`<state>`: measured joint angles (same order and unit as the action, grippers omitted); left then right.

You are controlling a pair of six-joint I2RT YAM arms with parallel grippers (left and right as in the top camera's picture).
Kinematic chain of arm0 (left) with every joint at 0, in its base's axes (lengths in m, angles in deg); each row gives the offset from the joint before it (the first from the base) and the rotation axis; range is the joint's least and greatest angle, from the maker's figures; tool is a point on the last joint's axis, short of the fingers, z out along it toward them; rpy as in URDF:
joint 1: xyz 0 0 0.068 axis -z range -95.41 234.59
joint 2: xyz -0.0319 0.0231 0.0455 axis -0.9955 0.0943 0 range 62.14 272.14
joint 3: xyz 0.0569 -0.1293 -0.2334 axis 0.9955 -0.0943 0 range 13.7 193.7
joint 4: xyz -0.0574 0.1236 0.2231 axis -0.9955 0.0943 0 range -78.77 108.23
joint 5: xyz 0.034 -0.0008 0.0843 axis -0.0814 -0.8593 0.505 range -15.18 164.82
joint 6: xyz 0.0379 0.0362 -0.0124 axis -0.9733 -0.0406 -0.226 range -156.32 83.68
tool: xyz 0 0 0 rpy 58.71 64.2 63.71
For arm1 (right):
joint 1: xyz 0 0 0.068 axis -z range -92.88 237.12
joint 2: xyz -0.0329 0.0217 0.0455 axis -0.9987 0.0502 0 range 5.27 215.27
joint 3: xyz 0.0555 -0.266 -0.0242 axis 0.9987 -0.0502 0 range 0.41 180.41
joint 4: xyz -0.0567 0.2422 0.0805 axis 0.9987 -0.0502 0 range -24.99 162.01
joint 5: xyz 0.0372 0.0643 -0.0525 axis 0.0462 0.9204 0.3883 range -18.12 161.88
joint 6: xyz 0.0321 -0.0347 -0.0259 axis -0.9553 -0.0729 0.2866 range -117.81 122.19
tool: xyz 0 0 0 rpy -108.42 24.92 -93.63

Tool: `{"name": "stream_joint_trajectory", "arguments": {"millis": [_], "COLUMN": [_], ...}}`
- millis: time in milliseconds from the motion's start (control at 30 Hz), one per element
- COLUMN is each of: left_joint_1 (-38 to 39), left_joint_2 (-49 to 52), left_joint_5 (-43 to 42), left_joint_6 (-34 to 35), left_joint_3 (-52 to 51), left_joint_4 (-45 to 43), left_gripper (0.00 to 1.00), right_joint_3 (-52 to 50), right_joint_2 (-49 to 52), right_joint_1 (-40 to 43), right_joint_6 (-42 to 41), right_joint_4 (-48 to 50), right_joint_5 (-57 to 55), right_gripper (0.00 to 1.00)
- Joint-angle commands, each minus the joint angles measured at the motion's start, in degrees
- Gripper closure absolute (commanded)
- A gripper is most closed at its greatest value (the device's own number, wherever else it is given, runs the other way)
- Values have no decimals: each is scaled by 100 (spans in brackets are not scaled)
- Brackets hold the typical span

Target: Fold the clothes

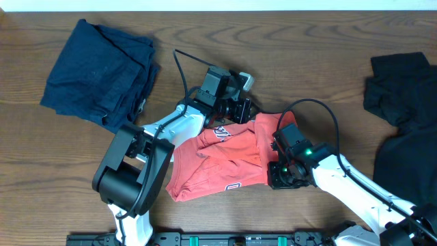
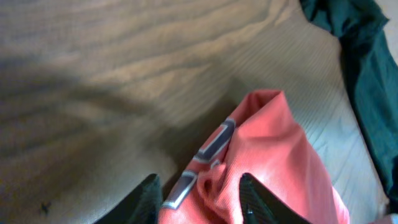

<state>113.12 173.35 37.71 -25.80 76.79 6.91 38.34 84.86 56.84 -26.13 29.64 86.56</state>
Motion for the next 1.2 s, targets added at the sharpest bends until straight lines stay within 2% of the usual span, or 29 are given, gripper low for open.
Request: {"name": "stream_joint_trajectory", "arguments": {"millis": [0,133,200,300,367,467,600,800,900,1100,1167], "left_joint_1": [-74,-284,-448,-748,-944,-1255,-1578,-1766,-1764,-1768,-1816], "left_joint_2": [-195,-780,-1154,-1735,-2048,-2376,-2422,-2415,-2413,-2404,-2393], "left_joint_5": [9,35,83,531,975,1473,1690,1709,1711,2109,2177], "left_joint_6": [-20,-129,-247,-317,-321,-323,-326,-319,-319,-313,-297], "left_joint_3": [59,59,59,59,59,59,46,-157,-256,-439,-544], "left_joint_4": [337,1189,1731,2673,3287,4234,5193,5466,5580,5801,5716], "left_gripper": [56,54,54,50,40,26,23,21,13,11,7], "right_joint_3": [98,568,831,1117,1176,1156,1025,916,916,929,933], "right_joint_2": [-149,-586,-809,-1032,-1058,-903,-293,1067,1521,1427,1139], "right_joint_1": [-2,166,308,560,723,942,1023,1023,1023,1058,1060], "right_joint_6": [81,343,420,415,413,417,422,417,439,767,767], "right_joint_4": [-9,-31,-31,-24,-7,-15,144,968,1344,1370,1259], "right_joint_5": [31,55,50,-28,-184,-494,-568,-369,68,229,232], "right_gripper": [64,58,59,67,79,89,96,98,91,86,85]}}
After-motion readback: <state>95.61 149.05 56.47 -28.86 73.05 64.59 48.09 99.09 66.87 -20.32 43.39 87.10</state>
